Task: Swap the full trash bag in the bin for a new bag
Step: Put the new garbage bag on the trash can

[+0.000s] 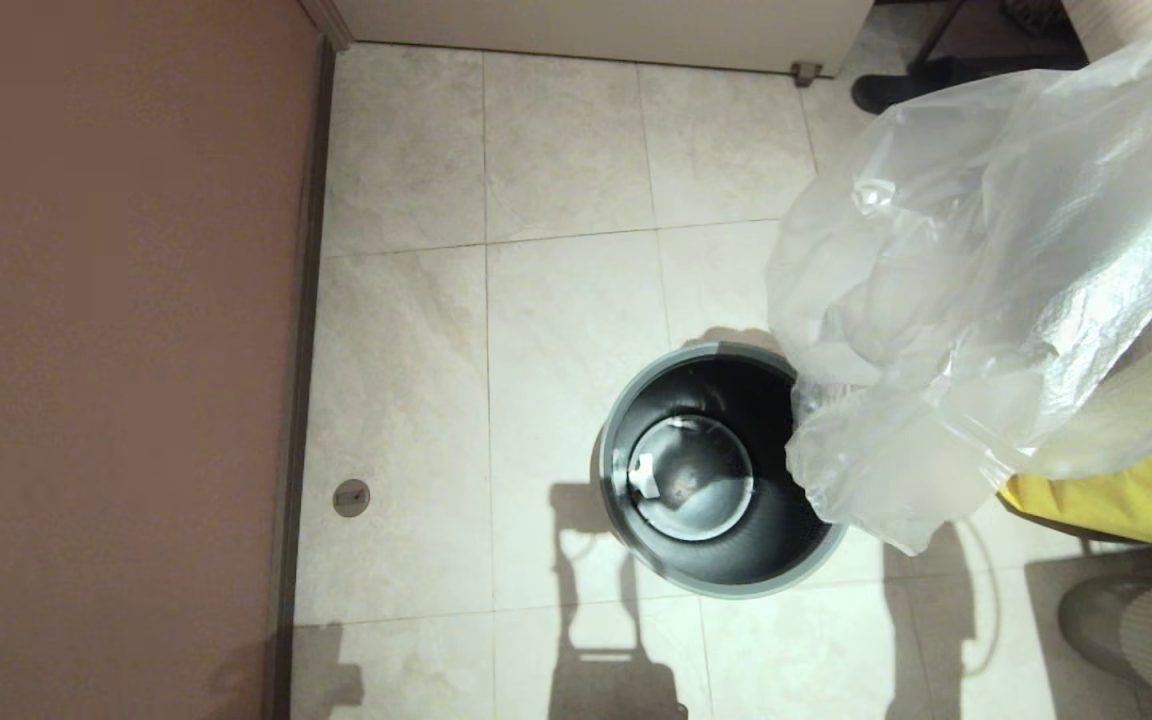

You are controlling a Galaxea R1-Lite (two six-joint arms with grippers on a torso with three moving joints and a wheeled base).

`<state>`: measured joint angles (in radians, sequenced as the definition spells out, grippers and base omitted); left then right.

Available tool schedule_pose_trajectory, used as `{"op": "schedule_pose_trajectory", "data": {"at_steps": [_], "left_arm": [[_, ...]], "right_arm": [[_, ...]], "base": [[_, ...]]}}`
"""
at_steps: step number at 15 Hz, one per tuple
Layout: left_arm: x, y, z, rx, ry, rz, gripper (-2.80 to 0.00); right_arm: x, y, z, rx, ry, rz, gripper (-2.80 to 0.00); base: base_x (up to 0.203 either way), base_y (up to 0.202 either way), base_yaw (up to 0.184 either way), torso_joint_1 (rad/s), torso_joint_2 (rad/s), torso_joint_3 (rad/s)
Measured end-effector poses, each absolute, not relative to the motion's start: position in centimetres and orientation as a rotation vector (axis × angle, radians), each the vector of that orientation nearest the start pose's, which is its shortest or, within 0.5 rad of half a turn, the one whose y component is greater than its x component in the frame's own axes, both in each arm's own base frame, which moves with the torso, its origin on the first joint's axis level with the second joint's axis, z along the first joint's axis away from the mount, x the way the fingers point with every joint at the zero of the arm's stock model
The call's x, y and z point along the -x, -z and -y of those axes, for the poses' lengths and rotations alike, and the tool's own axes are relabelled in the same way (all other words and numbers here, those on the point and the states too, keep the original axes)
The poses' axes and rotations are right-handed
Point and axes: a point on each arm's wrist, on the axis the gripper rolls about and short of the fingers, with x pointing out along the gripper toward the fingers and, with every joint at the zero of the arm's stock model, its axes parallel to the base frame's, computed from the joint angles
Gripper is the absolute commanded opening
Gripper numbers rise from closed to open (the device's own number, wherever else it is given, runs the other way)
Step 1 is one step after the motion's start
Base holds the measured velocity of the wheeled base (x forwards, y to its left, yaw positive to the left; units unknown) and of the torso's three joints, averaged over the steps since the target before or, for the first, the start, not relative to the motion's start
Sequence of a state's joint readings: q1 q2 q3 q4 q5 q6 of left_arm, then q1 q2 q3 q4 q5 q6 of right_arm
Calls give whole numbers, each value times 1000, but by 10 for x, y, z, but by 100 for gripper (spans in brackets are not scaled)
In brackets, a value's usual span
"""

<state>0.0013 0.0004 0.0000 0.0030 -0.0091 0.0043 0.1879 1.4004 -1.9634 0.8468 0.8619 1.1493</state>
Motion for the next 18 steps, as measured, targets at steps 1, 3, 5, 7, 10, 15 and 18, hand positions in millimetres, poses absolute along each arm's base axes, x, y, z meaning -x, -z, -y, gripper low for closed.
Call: {"op": "schedule_pose_trajectory", "data": {"at_steps": [1, 3, 5, 7, 10, 15, 18], "left_arm": [[23, -75, 0, -4, 8, -4, -280], [23, -75, 0, -4, 8, -3, -280], [23, -75, 0, -4, 8, -4, -280], [23, -75, 0, -4, 8, -4, -280], [23, -75, 0, -4, 8, -4, -280], [23, -75, 0, -4, 8, -3, -280], [23, -75, 0, -4, 8, -3, -280]], "right_arm": [[-141, -425, -47, -1123, -782, -871, -280], [-138, -423, -55, -1106, -828, -922, -280], [-137, -422, -60, -1090, -885, -973, -280], [-142, -419, -65, -1087, -892, -1000, -280], [-166, -409, -77, -1086, -872, -1066, -280], [-243, -361, -107, -1086, -717, -1221, -280], [-303, -315, -120, -1023, -596, -1227, -280]], "base": [[0, 0, 0, 0, 0, 0], [0, 0, 0, 0, 0, 0], [0, 0, 0, 0, 0, 0], [0, 0, 0, 0, 0, 0], [0, 0, 0, 0, 0, 0], [0, 0, 0, 0, 0, 0], [0, 0, 0, 0, 0, 0]]}}
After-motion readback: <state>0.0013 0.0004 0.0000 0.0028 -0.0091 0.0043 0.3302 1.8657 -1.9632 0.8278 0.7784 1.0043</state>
